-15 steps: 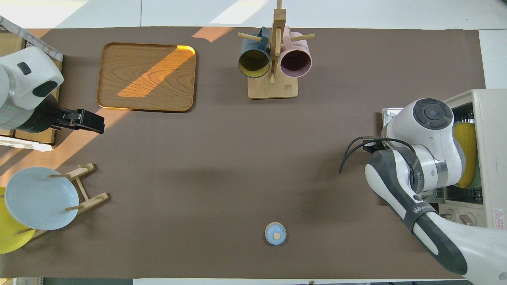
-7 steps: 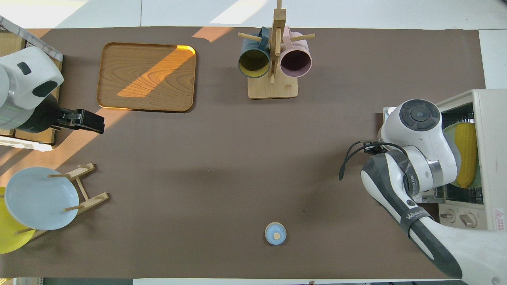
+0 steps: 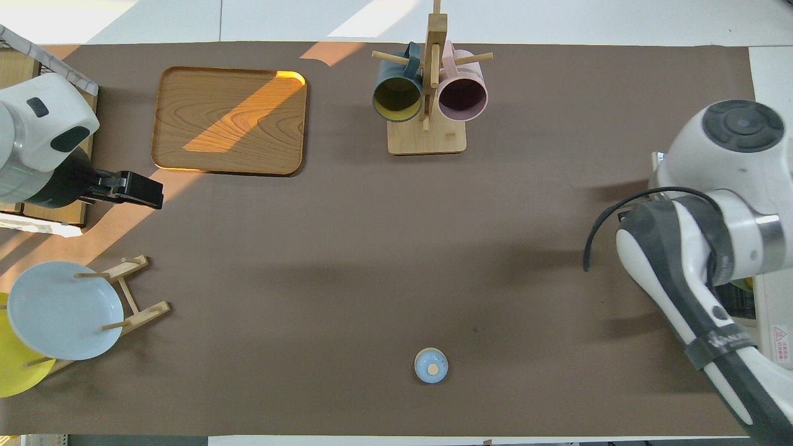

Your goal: Put corn in oven

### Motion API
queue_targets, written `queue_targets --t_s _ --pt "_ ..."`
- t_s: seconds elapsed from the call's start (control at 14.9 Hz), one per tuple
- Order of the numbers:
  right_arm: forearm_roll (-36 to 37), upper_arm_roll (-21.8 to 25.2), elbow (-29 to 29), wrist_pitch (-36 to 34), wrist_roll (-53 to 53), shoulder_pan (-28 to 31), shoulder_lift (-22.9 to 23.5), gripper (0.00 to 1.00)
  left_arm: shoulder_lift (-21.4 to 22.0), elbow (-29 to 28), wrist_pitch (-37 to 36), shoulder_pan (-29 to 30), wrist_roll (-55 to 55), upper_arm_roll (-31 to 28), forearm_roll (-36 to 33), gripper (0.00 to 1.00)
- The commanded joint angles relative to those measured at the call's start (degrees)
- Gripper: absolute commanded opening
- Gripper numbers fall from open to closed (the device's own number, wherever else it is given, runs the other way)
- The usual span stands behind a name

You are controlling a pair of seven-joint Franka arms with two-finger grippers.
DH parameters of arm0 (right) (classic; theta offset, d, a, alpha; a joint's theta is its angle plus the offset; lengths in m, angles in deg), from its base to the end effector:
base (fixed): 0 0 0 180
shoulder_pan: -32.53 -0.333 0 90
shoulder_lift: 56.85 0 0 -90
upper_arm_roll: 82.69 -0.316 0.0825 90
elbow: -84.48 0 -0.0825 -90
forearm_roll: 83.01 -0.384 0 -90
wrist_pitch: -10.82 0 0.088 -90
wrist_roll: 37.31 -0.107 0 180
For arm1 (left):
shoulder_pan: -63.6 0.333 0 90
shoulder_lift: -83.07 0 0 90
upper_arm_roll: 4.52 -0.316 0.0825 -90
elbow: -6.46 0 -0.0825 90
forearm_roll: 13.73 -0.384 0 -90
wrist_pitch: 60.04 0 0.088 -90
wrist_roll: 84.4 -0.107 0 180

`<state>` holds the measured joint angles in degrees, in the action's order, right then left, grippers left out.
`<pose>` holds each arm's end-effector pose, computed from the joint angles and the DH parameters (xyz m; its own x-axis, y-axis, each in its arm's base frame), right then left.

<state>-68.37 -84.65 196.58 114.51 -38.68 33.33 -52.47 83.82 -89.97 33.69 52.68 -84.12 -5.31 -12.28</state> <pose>0.5505 -0.0102 0.4230 0.9732 0.0569 -0.2226 0.1089 -0.9673 0.2291 0.5439 -0.0997 0.5842 0.9850 -0.1694 -0.0342 -0.1685 -0.9854 0.0252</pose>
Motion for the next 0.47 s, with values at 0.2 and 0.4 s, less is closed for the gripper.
queue_targets --t_s 0.2,0.4 --pt "3.4 1.3 -2.3 0.5 6.6 7.0 -1.4 0.17 0.5 -0.3 0.5 -0.1 -0.2 -0.2 -1.1 1.0" --pt "-4.7 1.3 -11.0 -7.6 6.4 7.0 -1.2 0.34 0.5 -0.3 0.5 -0.1 -0.2 -0.1 -1.1 1.0"
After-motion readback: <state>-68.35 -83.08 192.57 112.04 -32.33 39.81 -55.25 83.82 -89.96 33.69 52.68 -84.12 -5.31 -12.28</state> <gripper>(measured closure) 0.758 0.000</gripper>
